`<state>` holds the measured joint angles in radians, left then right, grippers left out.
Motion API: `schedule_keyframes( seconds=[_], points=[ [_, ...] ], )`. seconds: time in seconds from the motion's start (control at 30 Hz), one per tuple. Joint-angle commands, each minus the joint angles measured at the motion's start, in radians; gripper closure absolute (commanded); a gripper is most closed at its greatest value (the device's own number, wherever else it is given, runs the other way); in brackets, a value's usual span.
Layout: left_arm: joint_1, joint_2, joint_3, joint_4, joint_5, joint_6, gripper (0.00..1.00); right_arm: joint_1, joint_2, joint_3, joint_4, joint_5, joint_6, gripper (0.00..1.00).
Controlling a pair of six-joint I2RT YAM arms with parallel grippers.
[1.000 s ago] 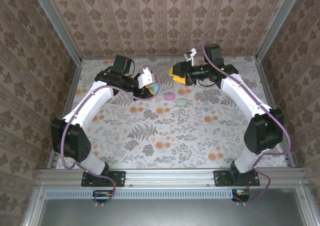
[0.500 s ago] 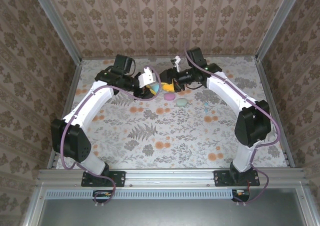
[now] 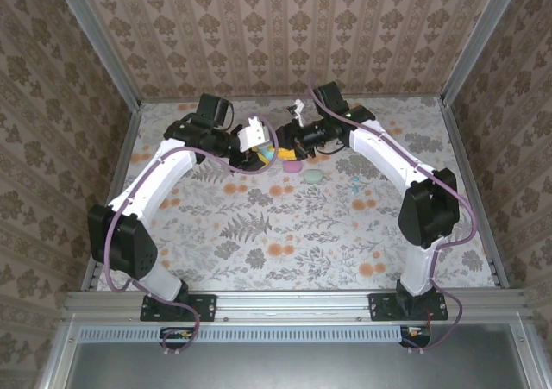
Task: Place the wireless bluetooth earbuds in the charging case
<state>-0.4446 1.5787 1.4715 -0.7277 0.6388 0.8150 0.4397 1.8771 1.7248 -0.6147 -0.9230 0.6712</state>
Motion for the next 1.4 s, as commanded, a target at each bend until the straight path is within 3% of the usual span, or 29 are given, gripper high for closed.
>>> schedule_keyframes(
  seconds=[0.0, 0.6, 0.83, 0.93, 1.0, 1.13, 1.27, 1.37],
  points=[
    [-0.004, -0.014, 0.044, -0.032, 0.010, 0.035, 0.67, 0.007, 0.023, 0.032, -0.048, 0.035, -0.025, 0.59],
    [-0.038, -0.013, 0.053, -0.035, -0.036, 0.045, 0.67, 0.021, 0.057, 0.059, -0.063, 0.048, -0.036, 0.61],
    [-0.038, -0.015, 0.048, -0.041, -0.065, 0.048, 0.66, 0.014, 0.032, 0.053, -0.064, 0.047, -0.053, 0.73],
    [-0.038, -0.019, 0.039, -0.024, -0.081, 0.041, 0.52, 0.011, 0.021, 0.048, -0.054, 0.017, -0.061, 0.77],
    [-0.036, -0.035, 0.016, 0.016, -0.084, 0.025, 0.37, 0.003, 0.001, 0.022, -0.003, -0.019, -0.040, 0.80],
    [0.030, -0.093, -0.079, 0.160, 0.033, -0.054, 0.28, -0.037, -0.045, -0.064, 0.170, -0.095, 0.055, 0.81],
    [0.128, -0.165, -0.228, 0.412, 0.237, -0.210, 0.26, -0.090, -0.077, -0.151, 0.393, -0.212, 0.203, 0.81],
    [0.172, -0.195, -0.309, 0.595, 0.331, -0.343, 0.26, -0.112, -0.091, -0.182, 0.524, -0.269, 0.297, 0.80]
  ],
)
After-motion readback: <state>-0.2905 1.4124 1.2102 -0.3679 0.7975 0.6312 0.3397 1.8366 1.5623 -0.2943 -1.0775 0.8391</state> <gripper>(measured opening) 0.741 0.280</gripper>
